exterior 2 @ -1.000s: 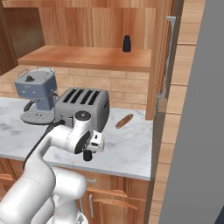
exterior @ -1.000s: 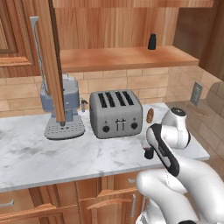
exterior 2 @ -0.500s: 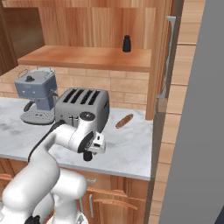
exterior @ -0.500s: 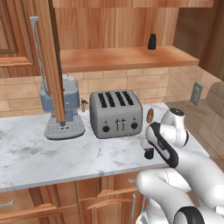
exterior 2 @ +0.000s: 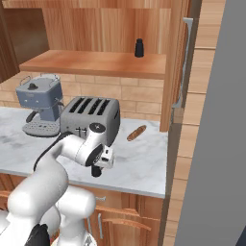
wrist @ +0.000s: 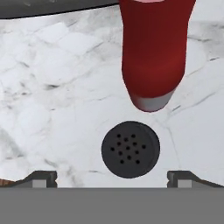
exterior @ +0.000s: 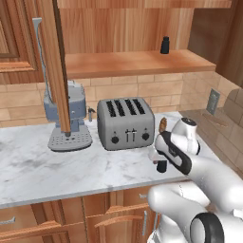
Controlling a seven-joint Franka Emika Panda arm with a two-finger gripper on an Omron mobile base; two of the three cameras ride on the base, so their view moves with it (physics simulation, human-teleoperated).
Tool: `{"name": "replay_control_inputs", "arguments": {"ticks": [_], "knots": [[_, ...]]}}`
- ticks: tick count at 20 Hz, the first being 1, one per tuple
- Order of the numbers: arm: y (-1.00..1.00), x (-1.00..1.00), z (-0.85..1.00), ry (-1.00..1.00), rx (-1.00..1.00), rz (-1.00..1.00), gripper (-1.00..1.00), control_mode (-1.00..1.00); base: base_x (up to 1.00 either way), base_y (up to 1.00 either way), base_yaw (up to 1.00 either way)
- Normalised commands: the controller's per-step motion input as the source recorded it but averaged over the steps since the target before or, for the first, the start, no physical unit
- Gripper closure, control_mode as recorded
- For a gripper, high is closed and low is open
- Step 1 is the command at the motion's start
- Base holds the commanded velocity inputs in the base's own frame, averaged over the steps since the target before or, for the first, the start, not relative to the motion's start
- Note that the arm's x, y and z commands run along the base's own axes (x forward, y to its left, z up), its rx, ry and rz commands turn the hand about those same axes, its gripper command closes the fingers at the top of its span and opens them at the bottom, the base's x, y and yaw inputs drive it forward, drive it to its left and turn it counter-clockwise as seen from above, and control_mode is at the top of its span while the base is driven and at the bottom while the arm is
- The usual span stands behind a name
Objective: Pick the ketchup and shaker from the counter and place them in the cabinet.
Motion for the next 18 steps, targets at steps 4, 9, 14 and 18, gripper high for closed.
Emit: {"name": "replay_control_inputs", "arguments": {"ticks": [4,9,14,18], "knots": [[0.00,0.17,-0.21,0.00,0.00,0.01,-1.00,-1.00,0.00,0.00,0.00],[0.00,0.24,-0.22,0.00,0.00,0.00,-1.00,-1.00,0.00,0.00,0.00],[0.00,0.18,-0.21,0.00,0.00,0.00,-1.00,-1.00,0.00,0.00,0.00],[0.00,0.06,-0.21,0.00,0.00,0.01,1.00,-1.00,0.00,0.00,0.00]]}}
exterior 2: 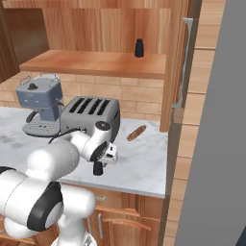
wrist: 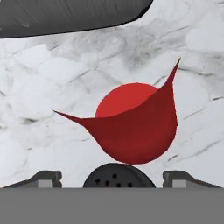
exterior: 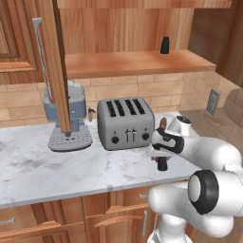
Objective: Pick the ketchup and shaker from the counter and place them in the cabinet.
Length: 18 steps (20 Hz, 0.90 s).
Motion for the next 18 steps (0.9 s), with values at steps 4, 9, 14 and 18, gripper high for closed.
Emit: {"name": "replay_control_inputs", "arguments": {"ticks": [4,9,14,18], "knots": [[0.00,0.01,-0.19,0.00,0.01,0.02,1.00,-1.00,0.00,0.00,0.00],[0.00,-0.20,-0.10,-0.04,0.00,0.01,1.00,-1.00,0.00,0.00,0.00],[0.01,-0.87,0.01,-0.17,0.00,0.01,1.00,-1.00,0.00,0.00,0.00],[0.00,-1.00,0.18,-0.22,0.00,0.00,1.00,-1.00,0.00,0.00,0.00]]}}
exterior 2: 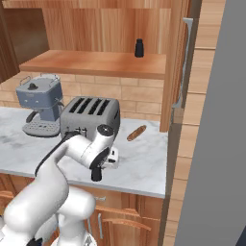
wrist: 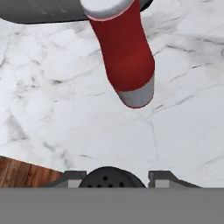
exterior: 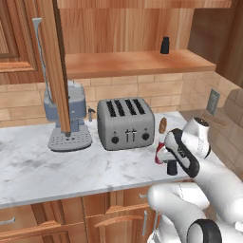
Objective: Pick the ketchup and shaker from the counter and place them in the cabinet.
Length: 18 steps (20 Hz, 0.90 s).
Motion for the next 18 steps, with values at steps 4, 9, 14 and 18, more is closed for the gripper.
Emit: {"name": "replay_control_inputs", "arguments": {"ticks": [4,9,14,18], "knots": [[0.08,-0.68,0.54,-0.17,0.00,0.00,1.00,-1.00,0.00,0.00,0.00],[0.19,-0.14,0.88,-0.12,0.01,0.00,1.00,-1.00,0.00,0.00,0.00],[0.28,0.00,0.95,-0.01,0.03,0.00,1.00,-1.00,0.00,0.00,0.00],[0.23,0.04,0.87,0.00,0.05,0.00,1.00,-1.00,0.00,0.00,0.00]]}}
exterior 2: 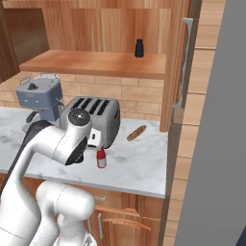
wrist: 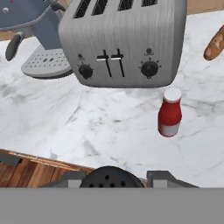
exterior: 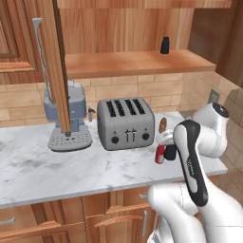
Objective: Pick the ketchup and shaker from the counter and place them in the cabinet.
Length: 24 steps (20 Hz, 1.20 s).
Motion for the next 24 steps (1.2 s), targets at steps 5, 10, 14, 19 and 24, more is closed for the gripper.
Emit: {"name": "replay_control_inputs", "arguments": {"ticks": [5,10,14,19,24], "knots": [[0.24,0.01,0.74,0.00,0.01,-0.02,1.00,-1.00,0.00,0.00,0.00],[0.17,0.00,0.59,0.00,0.00,-0.02,1.00,-1.00,0.00,0.00,0.00],[0.05,0.00,0.65,0.00,0.00,-0.01,1.00,-1.00,0.00,0.00,0.00],[0.00,0.00,0.67,-0.02,-0.01,0.00,1.00,-1.00,0.00,0.00,0.00],[0.00,0.00,0.59,-0.07,-0.03,0.00,1.00,-1.00,0.00,0.00,0.00]]}}
